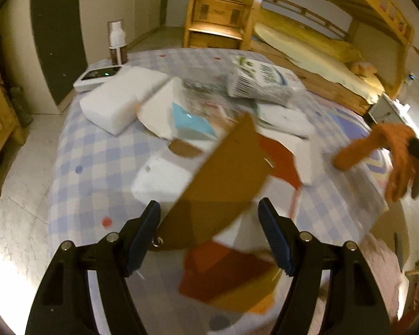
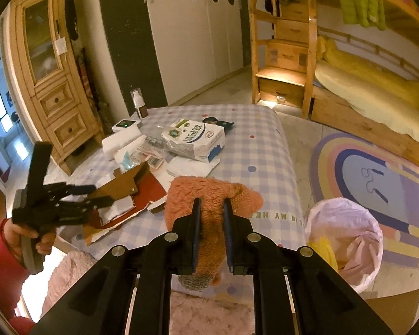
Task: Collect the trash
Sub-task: 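Lift the orange glove with the right gripper while the left gripper grasps the brown cardboard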
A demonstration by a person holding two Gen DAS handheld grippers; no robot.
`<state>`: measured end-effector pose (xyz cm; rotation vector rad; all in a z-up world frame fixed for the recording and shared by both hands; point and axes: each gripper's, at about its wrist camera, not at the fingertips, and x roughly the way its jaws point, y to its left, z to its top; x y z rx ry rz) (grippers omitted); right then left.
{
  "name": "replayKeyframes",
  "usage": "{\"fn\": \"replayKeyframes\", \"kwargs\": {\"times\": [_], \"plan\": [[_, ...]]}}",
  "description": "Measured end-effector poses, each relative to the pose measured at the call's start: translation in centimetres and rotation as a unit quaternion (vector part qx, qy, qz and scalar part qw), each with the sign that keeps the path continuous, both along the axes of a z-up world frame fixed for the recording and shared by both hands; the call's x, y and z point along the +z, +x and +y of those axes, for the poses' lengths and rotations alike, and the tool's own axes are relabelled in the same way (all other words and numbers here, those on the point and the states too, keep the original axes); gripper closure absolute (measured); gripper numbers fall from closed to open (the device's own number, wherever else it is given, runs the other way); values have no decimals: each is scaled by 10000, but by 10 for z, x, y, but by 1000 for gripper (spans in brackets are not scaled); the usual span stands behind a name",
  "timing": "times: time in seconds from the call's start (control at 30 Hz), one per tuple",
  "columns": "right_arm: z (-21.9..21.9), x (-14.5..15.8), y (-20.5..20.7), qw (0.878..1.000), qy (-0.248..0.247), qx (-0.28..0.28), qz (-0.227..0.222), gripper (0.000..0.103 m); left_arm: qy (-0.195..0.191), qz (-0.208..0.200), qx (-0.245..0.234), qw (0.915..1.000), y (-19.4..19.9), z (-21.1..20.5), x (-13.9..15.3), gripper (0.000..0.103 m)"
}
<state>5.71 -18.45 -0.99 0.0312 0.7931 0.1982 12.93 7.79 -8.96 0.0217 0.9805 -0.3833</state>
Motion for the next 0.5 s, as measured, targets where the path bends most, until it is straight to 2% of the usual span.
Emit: {"fn": "replayKeyframes", "kwargs": {"times": [0.1,0.17,0.3,0.4,0.5], "plan": [[-1,-1,-1,10000,36,-16,-1,87,-36,4,-186,9998,-17,-6,3,34],[-3,-2,-2,10000,63,-26,-6,87,31,-87,-99,9999,-21,-7,4,34],[-3,-1,-2,10000,71,-22,-13,87,216,-244,227,9992,-15,-8,7,34],[-4,-2,-2,10000,76,-32,-13,87,324,-291,177,9989,-6,-12,5,34],[-6,0,-4,9999,95,-46,-30,87,606,-131,28,9981,3,-21,-7,34]]}}
